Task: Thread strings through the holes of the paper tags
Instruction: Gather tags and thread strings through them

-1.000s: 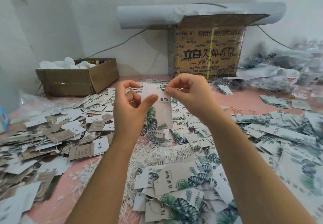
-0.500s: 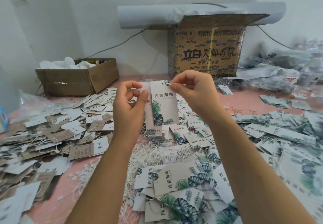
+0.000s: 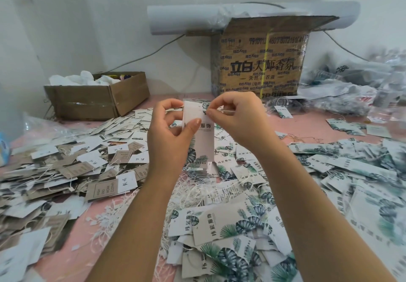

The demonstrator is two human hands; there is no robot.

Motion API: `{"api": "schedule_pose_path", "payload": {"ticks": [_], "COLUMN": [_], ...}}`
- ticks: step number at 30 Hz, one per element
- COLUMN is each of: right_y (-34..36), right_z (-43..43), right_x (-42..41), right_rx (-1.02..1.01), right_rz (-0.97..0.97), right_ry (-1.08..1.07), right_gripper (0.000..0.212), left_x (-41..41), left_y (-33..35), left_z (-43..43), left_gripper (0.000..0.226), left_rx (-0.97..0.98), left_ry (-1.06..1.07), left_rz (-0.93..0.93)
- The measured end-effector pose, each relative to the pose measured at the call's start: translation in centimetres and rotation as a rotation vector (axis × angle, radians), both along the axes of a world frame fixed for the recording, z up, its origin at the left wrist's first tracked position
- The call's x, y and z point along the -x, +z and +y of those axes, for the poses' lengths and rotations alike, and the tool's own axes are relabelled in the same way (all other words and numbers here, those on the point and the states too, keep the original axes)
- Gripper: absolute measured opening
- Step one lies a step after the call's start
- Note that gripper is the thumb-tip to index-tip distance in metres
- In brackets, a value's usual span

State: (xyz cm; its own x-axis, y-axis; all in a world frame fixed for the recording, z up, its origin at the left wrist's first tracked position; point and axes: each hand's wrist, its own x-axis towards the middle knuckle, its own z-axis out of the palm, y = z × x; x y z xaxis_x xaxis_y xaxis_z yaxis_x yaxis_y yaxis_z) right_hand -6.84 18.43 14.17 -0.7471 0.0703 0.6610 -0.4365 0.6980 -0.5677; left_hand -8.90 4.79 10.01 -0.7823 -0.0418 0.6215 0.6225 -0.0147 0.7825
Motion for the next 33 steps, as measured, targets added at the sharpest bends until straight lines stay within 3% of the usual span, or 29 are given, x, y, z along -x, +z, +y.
{"api": "schedule_pose_path", "payload": {"ticks": [6, 13, 25, 33], "right_y": [0.02, 0.18, 0.1, 0.24], "right_z": [-0.51, -0.53, -0.8, -1.01], "right_x": [-0.15, -0.38, -0.29, -0.49], "right_rx": [-0.054, -0.005, 0.039, 0.03], "right_rz": [-0.032, -0.017, 0.02, 0.021], "right_ry": [-0.022, -0.028, -0.061, -0.042], "right_gripper": [0.007, 0.007, 0.007, 0.007], "left_x": [0.06, 0.35, -0.31, -0.22], "left_y": [-0.09, -0.12, 0.26, 0.3], "left_z": [0.12, 0.3, 0.35, 0.27], "left_gripper": [0.041, 0.024, 0.016, 0.026], "left_rx": [0.036, 0.066, 0.014, 0.061], "left_ry": [-0.01, -0.002, -0.016, -0.084], "left_rz": [0.021, 0.02, 0.0, 0.016]}}
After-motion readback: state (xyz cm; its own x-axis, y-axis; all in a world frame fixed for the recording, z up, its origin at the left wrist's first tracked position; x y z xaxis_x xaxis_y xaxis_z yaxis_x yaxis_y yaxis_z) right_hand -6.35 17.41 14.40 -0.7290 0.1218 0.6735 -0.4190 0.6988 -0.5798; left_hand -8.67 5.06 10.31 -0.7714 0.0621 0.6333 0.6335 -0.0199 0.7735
